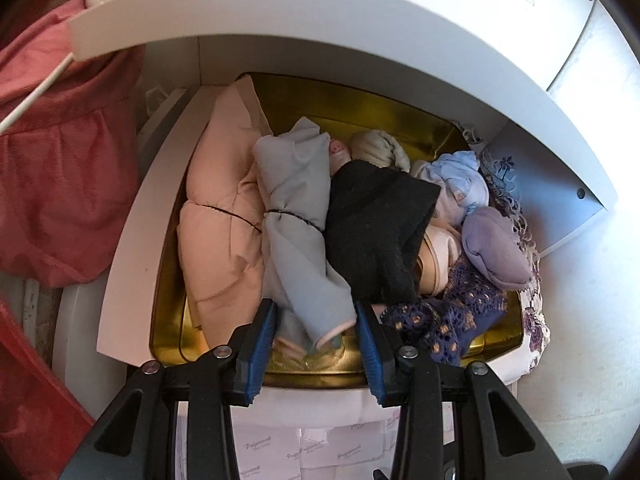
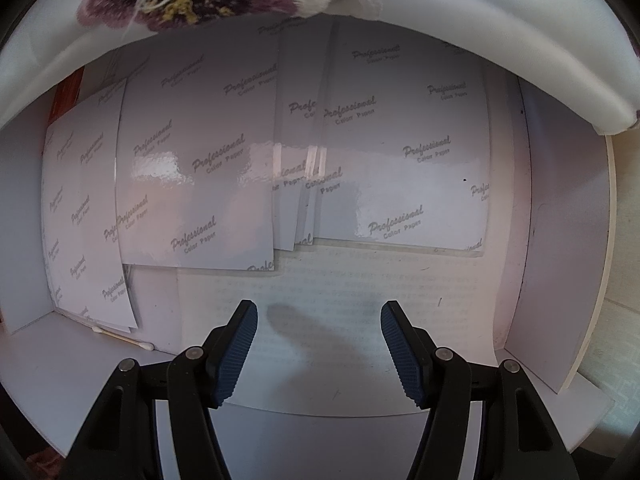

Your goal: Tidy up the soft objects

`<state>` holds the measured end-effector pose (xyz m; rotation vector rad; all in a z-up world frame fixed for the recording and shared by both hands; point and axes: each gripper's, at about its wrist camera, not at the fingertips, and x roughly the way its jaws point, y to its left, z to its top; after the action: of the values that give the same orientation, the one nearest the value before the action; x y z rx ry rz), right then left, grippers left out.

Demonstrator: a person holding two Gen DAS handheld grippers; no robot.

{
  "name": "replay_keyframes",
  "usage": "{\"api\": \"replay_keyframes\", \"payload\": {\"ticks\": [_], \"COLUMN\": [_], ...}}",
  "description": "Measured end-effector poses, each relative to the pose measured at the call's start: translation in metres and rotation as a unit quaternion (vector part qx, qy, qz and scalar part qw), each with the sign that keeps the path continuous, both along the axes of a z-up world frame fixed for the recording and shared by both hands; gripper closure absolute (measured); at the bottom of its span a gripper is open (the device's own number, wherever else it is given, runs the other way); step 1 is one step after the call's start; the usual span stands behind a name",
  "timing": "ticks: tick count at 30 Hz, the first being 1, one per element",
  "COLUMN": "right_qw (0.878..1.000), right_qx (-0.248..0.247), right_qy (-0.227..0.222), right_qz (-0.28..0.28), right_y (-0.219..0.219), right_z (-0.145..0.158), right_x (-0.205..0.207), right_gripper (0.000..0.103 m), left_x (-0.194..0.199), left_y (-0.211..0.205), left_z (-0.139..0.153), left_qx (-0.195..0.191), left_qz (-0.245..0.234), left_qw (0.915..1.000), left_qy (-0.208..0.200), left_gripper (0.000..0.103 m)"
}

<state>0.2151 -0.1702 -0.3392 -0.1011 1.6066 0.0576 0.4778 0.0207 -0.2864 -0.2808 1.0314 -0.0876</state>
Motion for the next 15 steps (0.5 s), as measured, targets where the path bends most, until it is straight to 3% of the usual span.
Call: {"api": "replay_keyframes", "payload": {"ticks": [15], "right_qw": [1.0], "right_qx": [-0.008], "right_qy": [-0.014], "right_qz": [0.005], "right_y": [0.008], "right_z": [0.005], "right_x": [-0.006], "right_gripper": [0.036], "left_x": [-0.059], "left_y": [0.0], "left_z": [0.021], "left_qx": [0.033], "left_qz": [-0.009], "left_qw": [0.9983], "left_qy": [-0.048], "left_gripper": [0.063]}}
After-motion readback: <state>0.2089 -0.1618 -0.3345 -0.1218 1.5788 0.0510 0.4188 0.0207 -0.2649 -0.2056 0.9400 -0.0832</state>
